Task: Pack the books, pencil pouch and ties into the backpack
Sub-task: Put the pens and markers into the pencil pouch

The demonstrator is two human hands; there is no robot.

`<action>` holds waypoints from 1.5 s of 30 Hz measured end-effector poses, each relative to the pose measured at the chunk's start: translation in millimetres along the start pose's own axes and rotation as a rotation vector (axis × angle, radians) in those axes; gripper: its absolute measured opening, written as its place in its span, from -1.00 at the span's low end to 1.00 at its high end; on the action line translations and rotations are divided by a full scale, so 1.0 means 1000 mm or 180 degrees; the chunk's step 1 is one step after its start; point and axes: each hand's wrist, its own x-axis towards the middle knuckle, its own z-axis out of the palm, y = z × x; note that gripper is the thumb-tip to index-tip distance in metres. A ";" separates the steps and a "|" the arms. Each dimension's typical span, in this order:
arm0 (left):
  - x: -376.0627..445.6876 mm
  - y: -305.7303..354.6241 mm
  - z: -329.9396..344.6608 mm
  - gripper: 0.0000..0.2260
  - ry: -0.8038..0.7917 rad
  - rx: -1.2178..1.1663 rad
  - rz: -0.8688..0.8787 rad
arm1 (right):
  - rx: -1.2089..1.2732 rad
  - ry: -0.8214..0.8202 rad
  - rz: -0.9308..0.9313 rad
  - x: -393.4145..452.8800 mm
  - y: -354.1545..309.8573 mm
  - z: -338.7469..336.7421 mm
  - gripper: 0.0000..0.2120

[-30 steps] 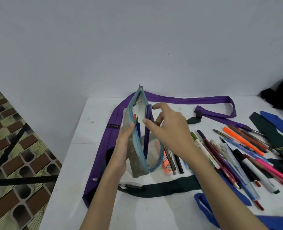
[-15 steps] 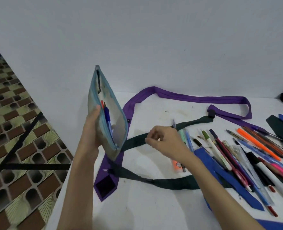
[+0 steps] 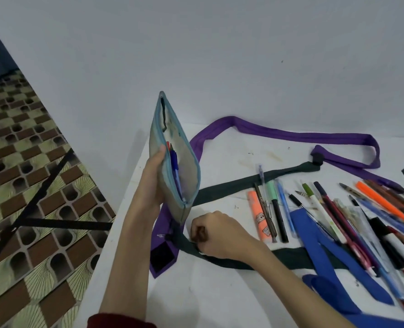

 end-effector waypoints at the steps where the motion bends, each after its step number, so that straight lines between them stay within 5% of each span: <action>1: 0.000 -0.001 0.002 -0.61 -0.0005 0.0020 0.0005 | -0.0059 0.0023 0.0019 -0.001 0.001 -0.001 -0.93; 8: 0.001 -0.014 0.010 -0.55 -0.0227 0.0077 0.0132 | -0.0270 0.0382 0.0700 -0.018 0.050 -0.049 -0.94; 12: 0.003 -0.026 0.026 -0.39 -0.0268 0.0102 0.0060 | 0.0316 0.1813 0.1080 -0.033 0.075 -0.079 -0.92; 16: 0.001 -0.043 0.045 -0.21 -0.0465 0.0413 0.0103 | 0.2016 0.3520 0.0563 -0.044 0.047 -0.101 -0.87; 18: -0.002 -0.051 0.054 -0.21 -0.0564 0.0483 0.0087 | 0.2532 0.3895 0.0272 -0.048 0.025 -0.105 -0.87; 22: -0.006 -0.057 0.063 -0.38 -0.0757 0.0511 0.0075 | 0.2225 0.3538 0.0340 -0.046 0.002 -0.096 -0.88; 28: -0.008 -0.054 0.061 -0.40 -0.0908 0.0388 -0.0016 | 0.0001 0.2910 0.0824 -0.036 0.005 -0.080 -0.75; 32: -0.008 -0.054 0.060 -0.50 -0.0779 0.0362 -0.0111 | 0.0174 0.3313 0.0656 -0.037 0.007 -0.084 -0.79; 37: -0.006 -0.052 0.056 -0.59 -0.0667 0.0273 -0.0248 | 0.1314 0.3500 0.0852 -0.039 0.026 -0.091 -0.87; 39: -0.004 -0.052 0.053 -0.56 -0.0655 0.0247 -0.0299 | 0.1289 0.3140 0.1102 -0.035 0.042 -0.088 -0.86; 43: -0.001 -0.055 0.048 -0.52 -0.0803 0.0198 -0.0397 | 0.0167 0.1562 0.1636 -0.026 0.065 -0.063 -0.82; 45: 0.000 -0.055 0.048 -0.51 -0.0855 0.0174 -0.0434 | -0.0405 0.1199 0.1852 -0.023 0.068 -0.050 -0.78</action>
